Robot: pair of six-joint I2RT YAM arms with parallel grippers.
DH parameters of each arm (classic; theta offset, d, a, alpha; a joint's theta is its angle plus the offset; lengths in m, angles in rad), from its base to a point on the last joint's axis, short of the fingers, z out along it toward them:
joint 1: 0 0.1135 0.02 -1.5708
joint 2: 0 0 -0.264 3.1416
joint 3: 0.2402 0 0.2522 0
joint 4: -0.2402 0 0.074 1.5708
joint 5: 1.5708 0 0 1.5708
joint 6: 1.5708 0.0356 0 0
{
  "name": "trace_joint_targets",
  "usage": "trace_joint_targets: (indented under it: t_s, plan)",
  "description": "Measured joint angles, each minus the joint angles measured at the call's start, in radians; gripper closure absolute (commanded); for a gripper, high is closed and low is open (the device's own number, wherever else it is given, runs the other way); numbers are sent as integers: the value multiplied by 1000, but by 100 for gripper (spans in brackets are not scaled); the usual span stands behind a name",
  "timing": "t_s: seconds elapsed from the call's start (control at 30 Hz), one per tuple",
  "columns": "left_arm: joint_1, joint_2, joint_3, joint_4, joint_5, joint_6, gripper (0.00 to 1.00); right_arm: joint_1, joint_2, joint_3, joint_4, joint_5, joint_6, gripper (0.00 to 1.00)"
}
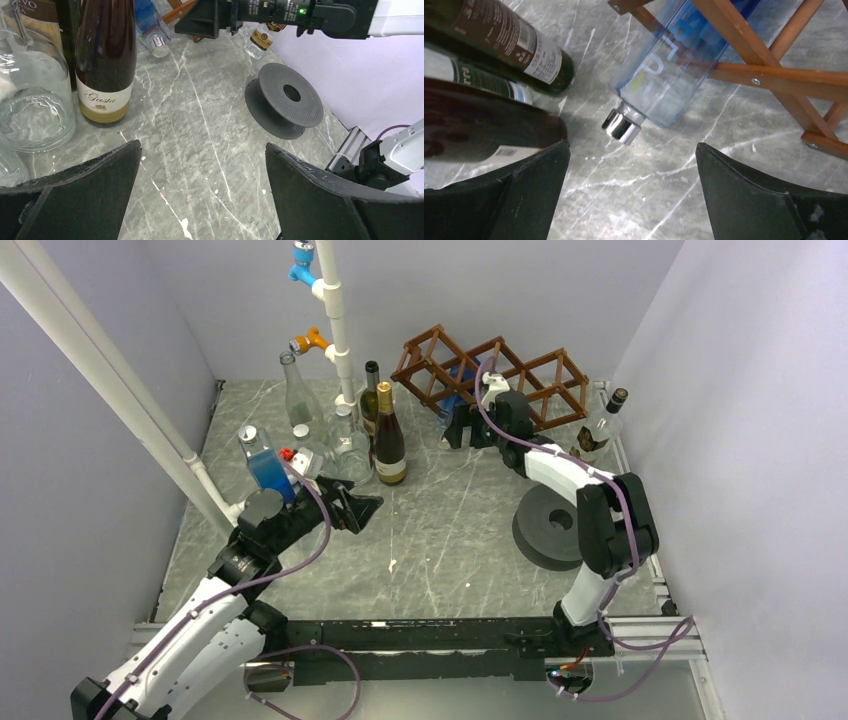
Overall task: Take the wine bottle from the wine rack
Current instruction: Pick up the wine bottle from the wine rack.
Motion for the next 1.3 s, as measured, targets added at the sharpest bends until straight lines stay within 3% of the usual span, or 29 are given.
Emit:
trace_joint_targets:
  t_s: [0.5,0.97,1.13,1.3]
  plan:
    - [0,-41,-2,-24,-27,1,0,11,159,60,163,136,127,0]
    - [0,-72,-10,-45,-47,-1,0,42,298,137,184,218,330,1]
    - [0,-66,-10,-45,-52,-3,0,51,320,137,206,252,409,4]
    - [0,-50,-10,-45,-52,-3,1,51,332,137,233,283,465,15]
